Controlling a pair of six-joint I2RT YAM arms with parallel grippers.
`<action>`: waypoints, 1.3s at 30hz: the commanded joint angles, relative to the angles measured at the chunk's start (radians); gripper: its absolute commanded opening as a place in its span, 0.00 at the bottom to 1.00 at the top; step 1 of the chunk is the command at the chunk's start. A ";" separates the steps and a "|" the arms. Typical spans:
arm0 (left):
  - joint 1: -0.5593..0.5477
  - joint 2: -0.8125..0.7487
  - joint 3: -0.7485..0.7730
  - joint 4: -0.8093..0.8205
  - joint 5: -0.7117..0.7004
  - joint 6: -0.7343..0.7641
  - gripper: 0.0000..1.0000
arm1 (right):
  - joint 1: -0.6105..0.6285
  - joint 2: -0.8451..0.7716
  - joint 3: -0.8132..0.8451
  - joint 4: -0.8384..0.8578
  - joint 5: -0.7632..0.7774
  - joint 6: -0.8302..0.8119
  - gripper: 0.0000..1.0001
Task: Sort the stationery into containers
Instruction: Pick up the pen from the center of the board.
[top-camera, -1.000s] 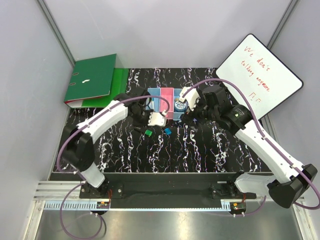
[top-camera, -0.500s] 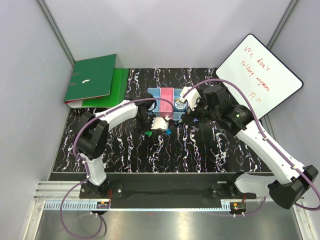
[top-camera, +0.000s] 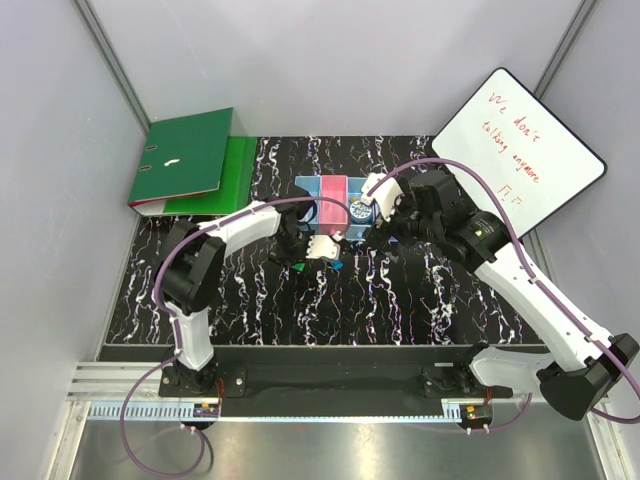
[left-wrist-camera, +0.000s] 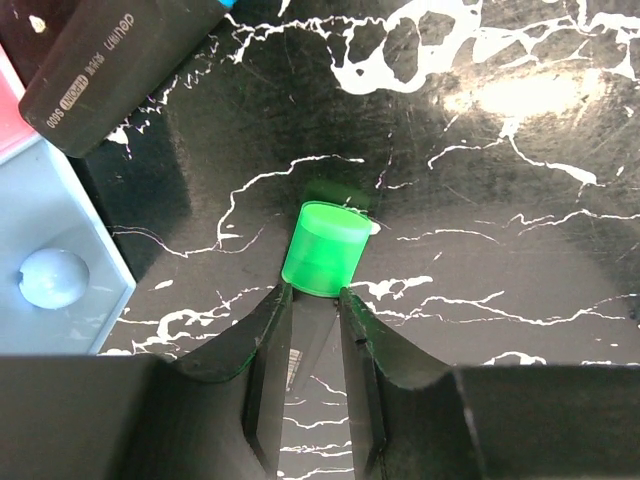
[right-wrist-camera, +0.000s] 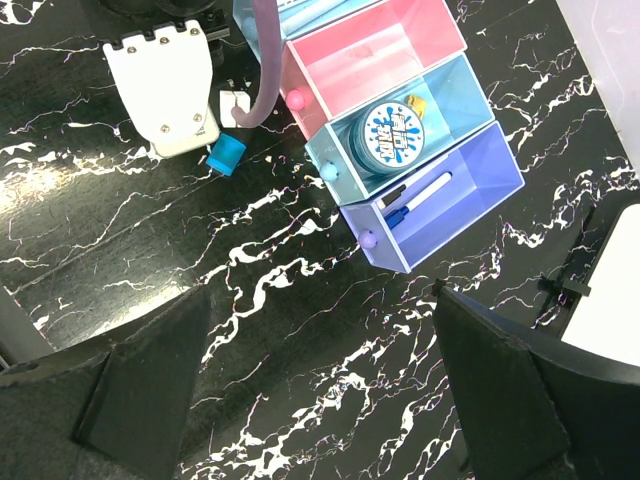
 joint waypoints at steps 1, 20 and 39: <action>-0.010 0.021 -0.004 0.034 0.006 -0.009 0.30 | 0.004 -0.015 0.034 0.032 0.007 0.000 1.00; -0.027 0.045 -0.039 0.025 -0.004 -0.032 0.10 | 0.005 -0.013 0.043 0.043 0.027 -0.004 1.00; -0.027 -0.151 0.275 -0.070 0.056 -0.411 0.00 | 0.004 -0.076 0.108 0.109 0.376 0.039 1.00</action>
